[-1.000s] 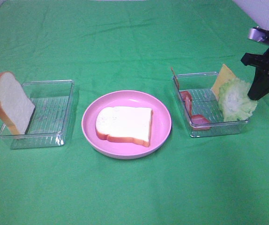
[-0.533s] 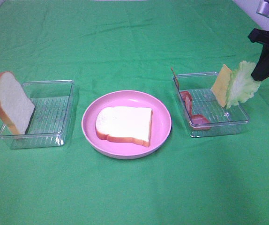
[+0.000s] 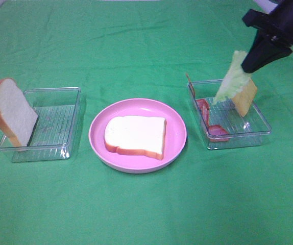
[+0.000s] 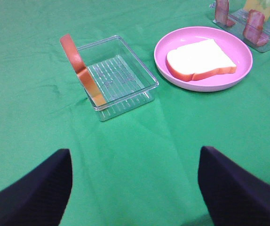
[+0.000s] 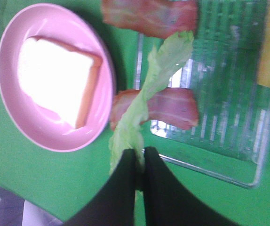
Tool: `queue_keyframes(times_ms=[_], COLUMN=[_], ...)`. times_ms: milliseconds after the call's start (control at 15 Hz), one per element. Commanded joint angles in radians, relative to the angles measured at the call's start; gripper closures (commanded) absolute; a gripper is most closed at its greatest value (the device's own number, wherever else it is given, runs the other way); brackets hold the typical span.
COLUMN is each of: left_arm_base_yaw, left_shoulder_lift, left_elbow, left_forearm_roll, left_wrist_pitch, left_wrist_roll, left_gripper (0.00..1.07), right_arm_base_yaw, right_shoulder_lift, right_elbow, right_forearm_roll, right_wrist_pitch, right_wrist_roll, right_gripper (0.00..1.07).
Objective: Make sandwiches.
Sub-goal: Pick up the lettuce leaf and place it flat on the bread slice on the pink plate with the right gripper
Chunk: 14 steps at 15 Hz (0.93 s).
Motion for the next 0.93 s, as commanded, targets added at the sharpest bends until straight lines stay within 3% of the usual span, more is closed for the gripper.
queue_keyframes(times_ms=[67,333,467,667,933], left_arm_base_yaw=[-0.005,-0.005,-0.005,-0.005,-0.005], left_shoulder_lift=[-0.021,-0.021,-0.021,-0.021,-0.021], left_elbow=[0.001,0.001,0.001,0.001,0.001], left_forearm_roll=[0.006,0.006,0.006,0.006,0.006], left_wrist_pitch=[-0.004,-0.004,-0.004,-0.004,-0.004], left_wrist_roll=[0.000,0.000,0.000,0.000,0.000], left_gripper=[0.36,0.36,0.36,0.36,0.36], right_arm_base_yaw=[0.119,0.343,0.412,0.426,0.423], right_shoulder_lift=[-0.017,-0.013,0.011,0.074,0.149], right_elbow=[-0.003,-0.003,-0.002,-0.002,-0.002], right_forearm_roll=[0.021,0.065,0.122,0.252,0.274], right_wrist_pitch=[0.025,-0.077,-0.132,-0.167,-0.212], right_wrist_roll=[0.024,0.058,0.058,0.046,0.032], right_gripper=[1.07,1.07,1.07,1.07,1.07])
